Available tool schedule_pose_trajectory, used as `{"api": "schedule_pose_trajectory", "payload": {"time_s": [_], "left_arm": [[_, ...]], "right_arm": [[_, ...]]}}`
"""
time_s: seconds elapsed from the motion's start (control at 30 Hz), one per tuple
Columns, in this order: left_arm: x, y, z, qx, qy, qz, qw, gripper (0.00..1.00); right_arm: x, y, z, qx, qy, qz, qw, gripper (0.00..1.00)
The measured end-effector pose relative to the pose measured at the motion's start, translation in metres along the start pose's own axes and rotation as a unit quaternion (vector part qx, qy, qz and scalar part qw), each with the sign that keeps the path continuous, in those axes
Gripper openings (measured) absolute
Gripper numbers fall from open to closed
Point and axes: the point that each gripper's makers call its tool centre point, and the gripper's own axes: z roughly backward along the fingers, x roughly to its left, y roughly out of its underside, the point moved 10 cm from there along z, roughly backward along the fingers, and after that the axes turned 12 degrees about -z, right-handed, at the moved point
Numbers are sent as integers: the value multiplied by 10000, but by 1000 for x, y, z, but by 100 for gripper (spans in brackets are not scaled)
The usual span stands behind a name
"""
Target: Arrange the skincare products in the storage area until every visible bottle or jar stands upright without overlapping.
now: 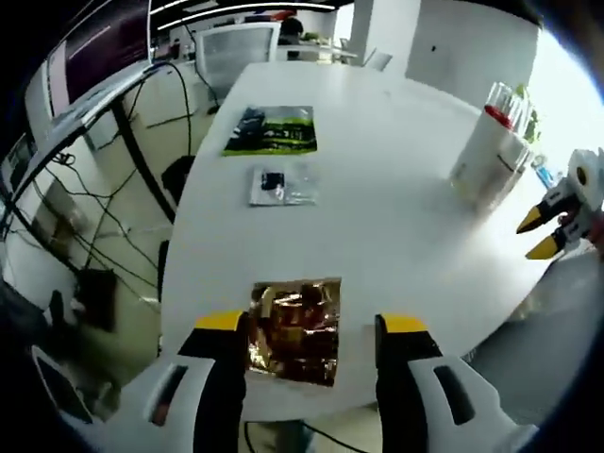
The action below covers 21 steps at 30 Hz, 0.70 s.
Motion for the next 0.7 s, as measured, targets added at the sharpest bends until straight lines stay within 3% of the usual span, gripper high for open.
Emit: {"api": "schedule_pose_trajectory", "payload": {"time_s": [0.3,0.53,0.7], "left_arm": [[0,-1,7,67,-93,-160,9998,49],[5,3,4,224,-74,-8,9997,56],[4,3,3,95,-21,65,9999,57]], "right_arm": [[-1,0,0,-16,91,25,10000,14],[0,1,0,2,98,68,9999,14],[-2,1,0,32,129,56,9999,13]]}}
